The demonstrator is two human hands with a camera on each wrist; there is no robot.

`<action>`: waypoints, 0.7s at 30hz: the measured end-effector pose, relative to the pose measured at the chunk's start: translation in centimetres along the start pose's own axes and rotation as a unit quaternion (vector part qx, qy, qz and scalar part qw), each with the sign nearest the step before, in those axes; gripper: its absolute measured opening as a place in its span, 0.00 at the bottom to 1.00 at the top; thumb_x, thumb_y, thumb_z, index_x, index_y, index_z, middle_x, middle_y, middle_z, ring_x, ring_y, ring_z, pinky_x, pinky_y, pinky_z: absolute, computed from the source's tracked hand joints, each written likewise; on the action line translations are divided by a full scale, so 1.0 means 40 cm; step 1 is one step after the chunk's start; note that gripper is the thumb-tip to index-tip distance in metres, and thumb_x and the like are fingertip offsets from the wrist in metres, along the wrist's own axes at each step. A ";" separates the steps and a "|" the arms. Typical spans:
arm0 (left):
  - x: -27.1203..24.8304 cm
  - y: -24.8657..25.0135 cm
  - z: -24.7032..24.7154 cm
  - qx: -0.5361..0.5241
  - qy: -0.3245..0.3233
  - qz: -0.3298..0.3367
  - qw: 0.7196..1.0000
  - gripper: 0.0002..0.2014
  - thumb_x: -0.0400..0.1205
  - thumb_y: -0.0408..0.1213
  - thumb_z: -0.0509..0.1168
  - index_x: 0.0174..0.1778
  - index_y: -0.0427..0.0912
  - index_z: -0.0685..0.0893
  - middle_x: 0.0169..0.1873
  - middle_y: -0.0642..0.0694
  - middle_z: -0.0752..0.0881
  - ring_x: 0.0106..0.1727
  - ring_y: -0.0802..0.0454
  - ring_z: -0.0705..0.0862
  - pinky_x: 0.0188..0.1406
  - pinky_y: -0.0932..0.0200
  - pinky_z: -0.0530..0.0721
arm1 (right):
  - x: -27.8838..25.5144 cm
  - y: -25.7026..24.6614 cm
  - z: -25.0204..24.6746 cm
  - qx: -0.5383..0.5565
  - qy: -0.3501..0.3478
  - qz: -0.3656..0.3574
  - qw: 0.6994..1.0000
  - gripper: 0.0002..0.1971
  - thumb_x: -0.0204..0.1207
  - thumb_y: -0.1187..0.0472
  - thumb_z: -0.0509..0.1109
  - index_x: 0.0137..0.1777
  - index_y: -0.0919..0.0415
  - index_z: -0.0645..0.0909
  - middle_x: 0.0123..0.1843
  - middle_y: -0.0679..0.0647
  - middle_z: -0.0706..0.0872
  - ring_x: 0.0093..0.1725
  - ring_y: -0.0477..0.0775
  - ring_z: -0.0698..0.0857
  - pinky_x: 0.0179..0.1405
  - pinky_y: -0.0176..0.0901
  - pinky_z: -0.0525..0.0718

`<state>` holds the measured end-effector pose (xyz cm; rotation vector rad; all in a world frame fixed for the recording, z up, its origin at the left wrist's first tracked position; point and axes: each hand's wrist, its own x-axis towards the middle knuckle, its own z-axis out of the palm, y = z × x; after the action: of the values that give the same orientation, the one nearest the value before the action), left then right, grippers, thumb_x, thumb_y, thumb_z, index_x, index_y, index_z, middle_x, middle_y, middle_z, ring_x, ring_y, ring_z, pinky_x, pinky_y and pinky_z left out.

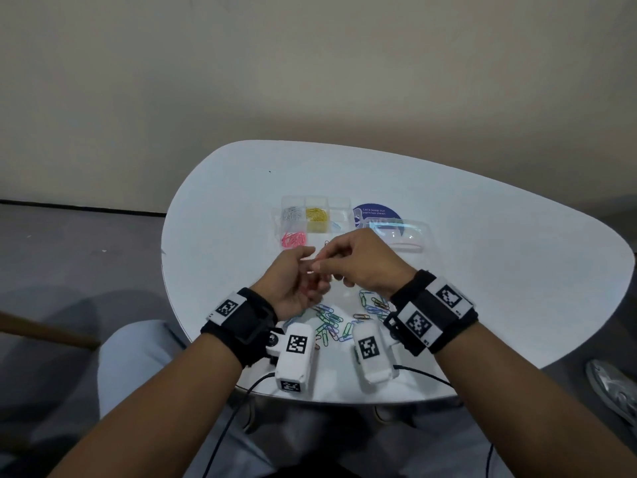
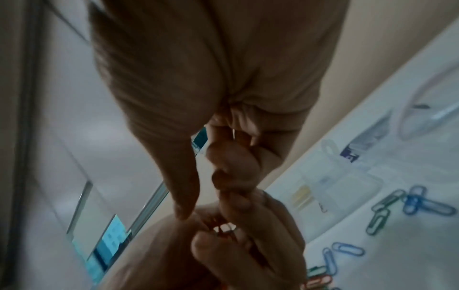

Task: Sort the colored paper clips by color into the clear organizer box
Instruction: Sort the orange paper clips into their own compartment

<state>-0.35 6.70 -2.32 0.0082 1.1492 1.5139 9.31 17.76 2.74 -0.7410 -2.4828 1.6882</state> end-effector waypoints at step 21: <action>-0.068 -0.066 -0.087 -0.097 0.090 -0.060 0.989 0.18 0.87 0.41 0.57 0.29 0.46 0.66 0.19 0.52 0.72 0.15 0.60 0.70 0.06 0.71 0.60 | -0.064 0.157 0.070 -0.240 0.040 0.064 0.968 0.05 0.72 0.62 0.75 0.36 0.62 0.89 0.36 0.50 0.91 0.40 0.48 0.88 0.45 0.44 0.87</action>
<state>0.51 2.01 -4.27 -0.3311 1.1178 1.5365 12.96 16.10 -3.39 -0.9991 -2.8681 1.0538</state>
